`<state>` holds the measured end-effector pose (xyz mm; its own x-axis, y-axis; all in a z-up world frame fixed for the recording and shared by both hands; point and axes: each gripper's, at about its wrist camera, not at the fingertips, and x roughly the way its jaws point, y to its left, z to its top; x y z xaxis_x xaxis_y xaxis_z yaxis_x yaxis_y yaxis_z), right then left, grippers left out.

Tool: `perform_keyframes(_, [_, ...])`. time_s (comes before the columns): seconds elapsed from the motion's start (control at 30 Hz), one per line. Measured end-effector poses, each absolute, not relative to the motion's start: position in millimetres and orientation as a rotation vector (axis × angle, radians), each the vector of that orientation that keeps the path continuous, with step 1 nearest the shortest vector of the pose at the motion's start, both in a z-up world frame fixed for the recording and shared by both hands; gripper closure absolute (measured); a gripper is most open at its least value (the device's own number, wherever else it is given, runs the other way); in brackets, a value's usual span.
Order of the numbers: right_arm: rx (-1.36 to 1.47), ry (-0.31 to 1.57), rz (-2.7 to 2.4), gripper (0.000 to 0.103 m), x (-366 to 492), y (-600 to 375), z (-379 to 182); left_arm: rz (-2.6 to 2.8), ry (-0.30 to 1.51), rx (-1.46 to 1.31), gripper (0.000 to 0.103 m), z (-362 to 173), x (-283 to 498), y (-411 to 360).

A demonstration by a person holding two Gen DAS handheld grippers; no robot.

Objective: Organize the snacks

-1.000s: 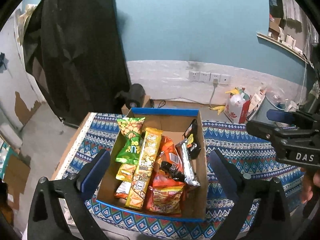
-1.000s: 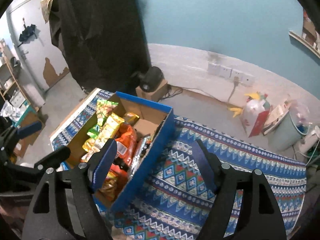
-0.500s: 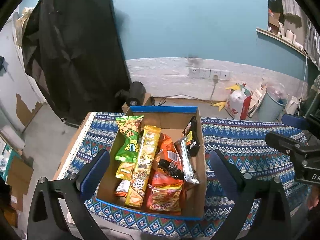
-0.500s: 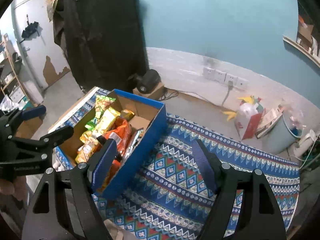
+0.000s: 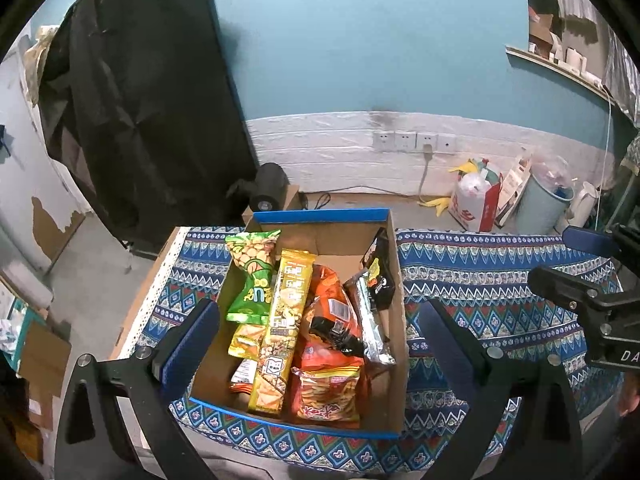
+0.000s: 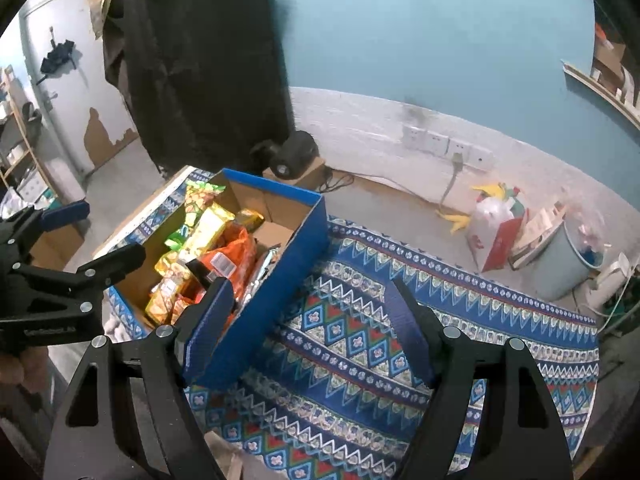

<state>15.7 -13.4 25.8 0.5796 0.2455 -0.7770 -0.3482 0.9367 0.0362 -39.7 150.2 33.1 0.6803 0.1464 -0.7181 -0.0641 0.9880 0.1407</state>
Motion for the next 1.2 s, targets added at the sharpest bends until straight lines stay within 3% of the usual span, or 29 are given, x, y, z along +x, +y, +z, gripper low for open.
perform_keyframes(1.2, [-0.12, 0.901, 0.332, 0.026, 15.1, -18.2, 23.4, 0.105, 0.848, 0.105, 0.002, 31.3, -38.7, 146.1])
